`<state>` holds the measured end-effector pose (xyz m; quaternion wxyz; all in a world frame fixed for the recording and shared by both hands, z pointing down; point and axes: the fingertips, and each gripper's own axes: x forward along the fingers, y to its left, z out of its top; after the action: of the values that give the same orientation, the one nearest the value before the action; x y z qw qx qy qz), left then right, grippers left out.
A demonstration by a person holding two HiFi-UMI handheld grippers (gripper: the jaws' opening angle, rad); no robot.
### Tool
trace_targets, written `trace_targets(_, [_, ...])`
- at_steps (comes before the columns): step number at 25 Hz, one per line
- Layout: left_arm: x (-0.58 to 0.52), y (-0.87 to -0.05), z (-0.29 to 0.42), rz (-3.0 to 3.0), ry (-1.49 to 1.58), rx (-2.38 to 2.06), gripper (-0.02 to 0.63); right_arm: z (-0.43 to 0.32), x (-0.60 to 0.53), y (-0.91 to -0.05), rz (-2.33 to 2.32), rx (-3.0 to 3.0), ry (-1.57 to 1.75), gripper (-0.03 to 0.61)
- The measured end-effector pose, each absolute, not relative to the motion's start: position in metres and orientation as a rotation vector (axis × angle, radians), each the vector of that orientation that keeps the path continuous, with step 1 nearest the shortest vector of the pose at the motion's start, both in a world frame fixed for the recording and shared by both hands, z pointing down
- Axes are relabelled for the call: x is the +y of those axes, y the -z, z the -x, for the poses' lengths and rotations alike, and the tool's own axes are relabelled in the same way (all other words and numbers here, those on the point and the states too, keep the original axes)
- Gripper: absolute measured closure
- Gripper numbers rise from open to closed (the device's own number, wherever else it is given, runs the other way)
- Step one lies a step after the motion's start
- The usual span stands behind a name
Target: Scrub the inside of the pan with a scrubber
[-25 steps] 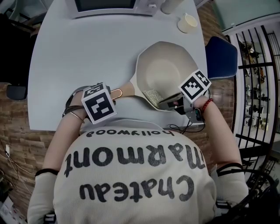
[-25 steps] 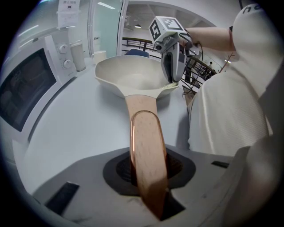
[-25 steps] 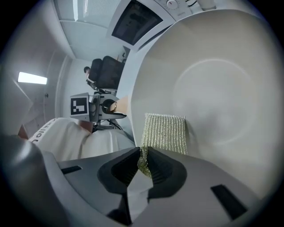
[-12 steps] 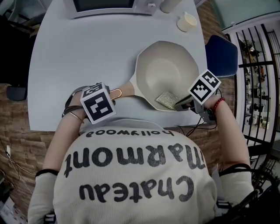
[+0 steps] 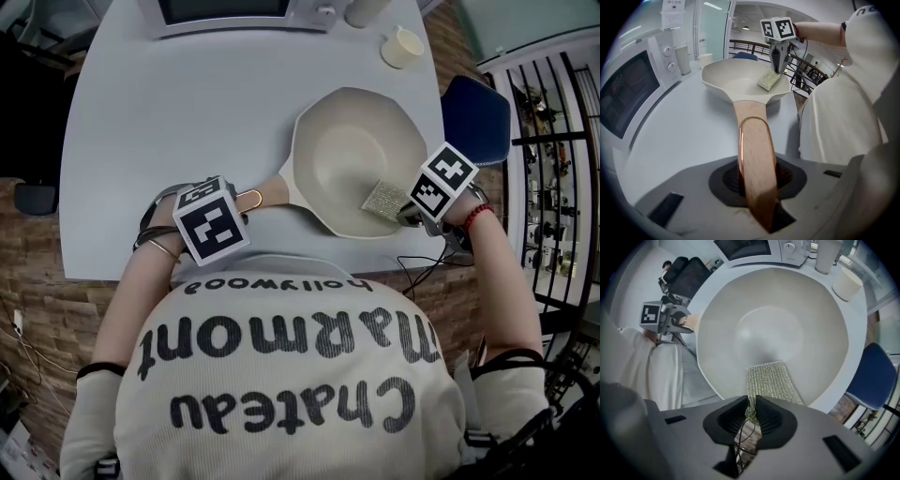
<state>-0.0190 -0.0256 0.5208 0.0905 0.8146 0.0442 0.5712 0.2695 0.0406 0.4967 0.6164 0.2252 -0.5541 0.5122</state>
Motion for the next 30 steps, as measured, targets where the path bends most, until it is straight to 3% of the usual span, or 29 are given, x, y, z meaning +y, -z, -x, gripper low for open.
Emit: trace_targets(30, [-0.022,-0.521,0.020,-2.432,-1.684,0.136,0.502,-0.323,-0.019,-0.502,-0.734,-1.209,-0.670,0.525])
